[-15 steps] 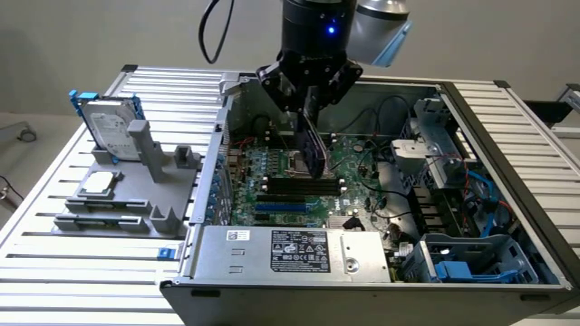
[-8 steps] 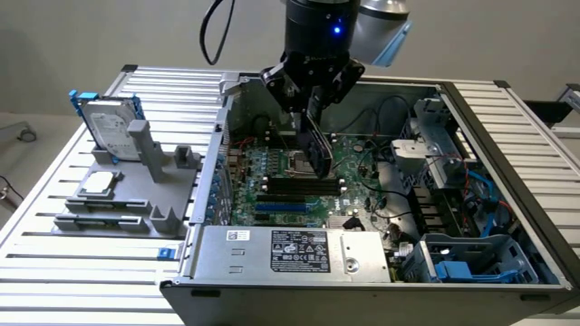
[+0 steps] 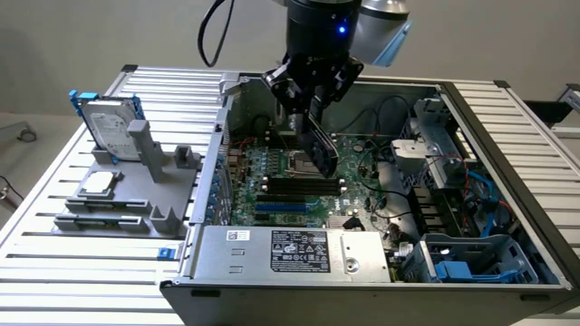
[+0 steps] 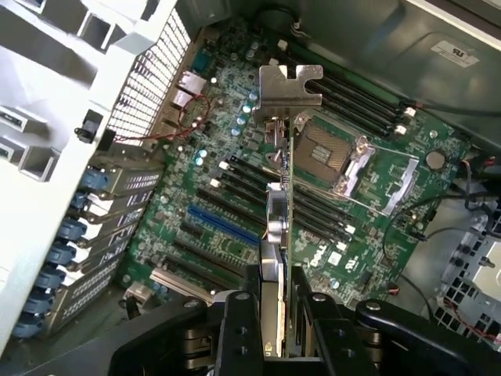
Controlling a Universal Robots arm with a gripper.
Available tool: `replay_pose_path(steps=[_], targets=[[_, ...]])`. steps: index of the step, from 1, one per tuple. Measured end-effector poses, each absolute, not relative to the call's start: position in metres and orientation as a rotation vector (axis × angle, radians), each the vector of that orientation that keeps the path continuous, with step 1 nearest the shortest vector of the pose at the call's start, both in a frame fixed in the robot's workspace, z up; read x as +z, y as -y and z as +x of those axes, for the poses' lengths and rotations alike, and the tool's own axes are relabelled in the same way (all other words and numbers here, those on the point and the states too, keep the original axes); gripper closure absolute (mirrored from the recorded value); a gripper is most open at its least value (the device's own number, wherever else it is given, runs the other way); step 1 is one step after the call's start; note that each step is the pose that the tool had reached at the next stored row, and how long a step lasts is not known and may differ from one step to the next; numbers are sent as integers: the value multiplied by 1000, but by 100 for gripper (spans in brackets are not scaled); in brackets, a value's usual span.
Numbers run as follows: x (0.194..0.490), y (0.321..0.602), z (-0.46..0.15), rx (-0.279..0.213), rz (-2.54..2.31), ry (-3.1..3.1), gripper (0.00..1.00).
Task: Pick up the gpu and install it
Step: 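Insert the gpu into the slot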
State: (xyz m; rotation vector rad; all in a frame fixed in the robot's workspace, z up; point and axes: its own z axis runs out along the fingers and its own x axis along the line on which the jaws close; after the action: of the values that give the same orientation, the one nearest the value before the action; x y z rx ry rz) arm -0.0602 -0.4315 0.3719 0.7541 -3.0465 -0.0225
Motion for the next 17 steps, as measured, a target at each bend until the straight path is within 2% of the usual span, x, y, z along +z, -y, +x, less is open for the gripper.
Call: replay_pose_path(steps=[17], targets=[[372,431,-60,-21,1263,2870,74]])
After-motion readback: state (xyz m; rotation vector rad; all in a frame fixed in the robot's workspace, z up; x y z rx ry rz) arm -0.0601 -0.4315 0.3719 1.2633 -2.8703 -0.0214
